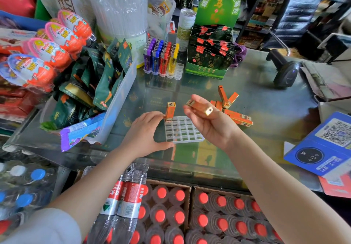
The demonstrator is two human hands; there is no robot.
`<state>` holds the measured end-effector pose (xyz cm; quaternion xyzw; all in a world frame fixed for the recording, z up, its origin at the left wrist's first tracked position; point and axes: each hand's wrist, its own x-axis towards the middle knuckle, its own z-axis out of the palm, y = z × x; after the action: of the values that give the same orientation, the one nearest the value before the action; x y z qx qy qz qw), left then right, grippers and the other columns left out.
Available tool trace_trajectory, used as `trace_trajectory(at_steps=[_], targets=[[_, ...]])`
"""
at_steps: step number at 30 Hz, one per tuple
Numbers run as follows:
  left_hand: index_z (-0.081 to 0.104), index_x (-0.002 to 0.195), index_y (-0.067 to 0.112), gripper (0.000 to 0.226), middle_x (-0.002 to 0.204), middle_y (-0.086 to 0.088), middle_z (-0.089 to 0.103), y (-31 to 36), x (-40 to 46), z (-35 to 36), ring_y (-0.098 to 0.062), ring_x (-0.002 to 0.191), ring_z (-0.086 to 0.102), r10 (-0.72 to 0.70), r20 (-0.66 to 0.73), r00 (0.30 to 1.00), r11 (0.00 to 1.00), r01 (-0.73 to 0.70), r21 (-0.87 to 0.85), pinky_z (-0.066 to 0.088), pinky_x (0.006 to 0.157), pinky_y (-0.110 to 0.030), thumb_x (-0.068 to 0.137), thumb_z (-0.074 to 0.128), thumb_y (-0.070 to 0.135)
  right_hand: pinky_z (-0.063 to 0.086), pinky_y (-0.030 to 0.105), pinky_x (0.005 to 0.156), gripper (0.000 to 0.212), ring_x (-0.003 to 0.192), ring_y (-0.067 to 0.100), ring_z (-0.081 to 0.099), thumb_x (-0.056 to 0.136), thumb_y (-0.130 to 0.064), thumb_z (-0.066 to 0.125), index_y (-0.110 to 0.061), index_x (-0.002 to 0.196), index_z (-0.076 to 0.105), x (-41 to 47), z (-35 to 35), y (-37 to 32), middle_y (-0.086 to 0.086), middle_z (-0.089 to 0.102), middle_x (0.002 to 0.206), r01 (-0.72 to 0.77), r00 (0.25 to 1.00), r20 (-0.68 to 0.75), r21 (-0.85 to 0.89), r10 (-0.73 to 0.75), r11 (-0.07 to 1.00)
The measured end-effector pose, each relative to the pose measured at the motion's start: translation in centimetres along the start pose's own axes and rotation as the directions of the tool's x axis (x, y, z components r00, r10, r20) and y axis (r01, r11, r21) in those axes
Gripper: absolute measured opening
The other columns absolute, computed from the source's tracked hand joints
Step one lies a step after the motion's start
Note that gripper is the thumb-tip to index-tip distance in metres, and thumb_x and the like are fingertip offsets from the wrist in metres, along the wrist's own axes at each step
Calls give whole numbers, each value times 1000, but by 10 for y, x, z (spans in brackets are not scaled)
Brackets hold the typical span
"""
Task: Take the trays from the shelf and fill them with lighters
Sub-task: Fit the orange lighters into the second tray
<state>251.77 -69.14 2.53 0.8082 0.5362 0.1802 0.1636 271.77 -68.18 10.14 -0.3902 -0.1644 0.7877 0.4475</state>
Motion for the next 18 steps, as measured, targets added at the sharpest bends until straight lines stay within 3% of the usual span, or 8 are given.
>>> trace_trajectory(at_steps=[3, 5, 9, 11, 14, 16, 18], targets=[[44, 128, 15, 89, 132, 2, 45, 0, 0, 0, -18, 123, 38, 3, 3, 1000, 1000, -3, 5, 30, 101, -34, 60, 45, 73, 56, 19, 56, 21, 65, 13, 68, 85, -6, 52, -15, 103, 57, 1, -6, 6, 5, 70, 73, 109, 993, 62, -206, -99, 973], [45, 127, 15, 89, 132, 2, 46, 0, 0, 0, -18, 122, 39, 4, 2, 1000, 1000, -4, 3, 29, 101, -32, 60, 45, 73, 46, 18, 46, 11, 55, 12, 61, 93, -20, 48, -14, 96, 57, 2, -6, 9, 1, 65, 63, 194, 979, 35, -483, -203, 854], [45, 127, 16, 88, 132, 2, 46, -1, 1, 1, -18, 123, 39, -3, 8, 1000, 1000, 3, -1, 30, 102, -35, 60, 46, 73, 29, 22, 48, 29, 49, 14, 35, 94, -34, 47, -12, 85, 64, 8, -4, 9, 3, 44, 55, 207, 943, -2, -779, -333, 592], [45, 127, 15, 89, 132, 1, 46, -2, 1, 2, -18, 123, 39, -3, 4, 1000, 1000, 3, -2, 30, 102, -35, 60, 46, 73, 27, 27, 49, 26, 52, 16, 31, 90, -36, 54, -17, 77, 67, 12, -3, 11, 5, 42, 57, 197, 932, 1, -841, -363, 504], [46, 127, 14, 88, 131, 0, 48, -2, 0, 2, -19, 121, 41, 0, -8, 1000, 1000, 0, -10, 31, 101, -35, 61, 48, 72, 33, 30, 51, 17, 55, 21, 38, 85, -32, 61, -19, 76, 68, 18, -1, 13, 3, 55, 56, 192, 922, 14, -885, -388, 425], [48, 125, 14, 86, 129, 0, 49, -2, 0, 2, -19, 120, 42, 4, -19, 1000, 1000, -5, -21, 33, 100, -35, 61, 51, 70, 42, 27, 54, 6, 54, 12, 49, 84, -23, 63, -18, 84, 67, 23, -1, 14, 3, 65, 66, 216, 918, 48, -893, -393, 395], [48, 124, 14, 84, 127, 0, 50, -2, 0, 3, -19, 119, 42, 4, -21, 1000, 1000, -5, -27, 33, 100, -35, 61, 52, 70, 47, 24, 59, 17, 58, 7, 54, 84, -20, 63, -18, 101, 64, 27, -2, 16, 5, 69, 77, 225, 912, 93, -928, -400, 297]])
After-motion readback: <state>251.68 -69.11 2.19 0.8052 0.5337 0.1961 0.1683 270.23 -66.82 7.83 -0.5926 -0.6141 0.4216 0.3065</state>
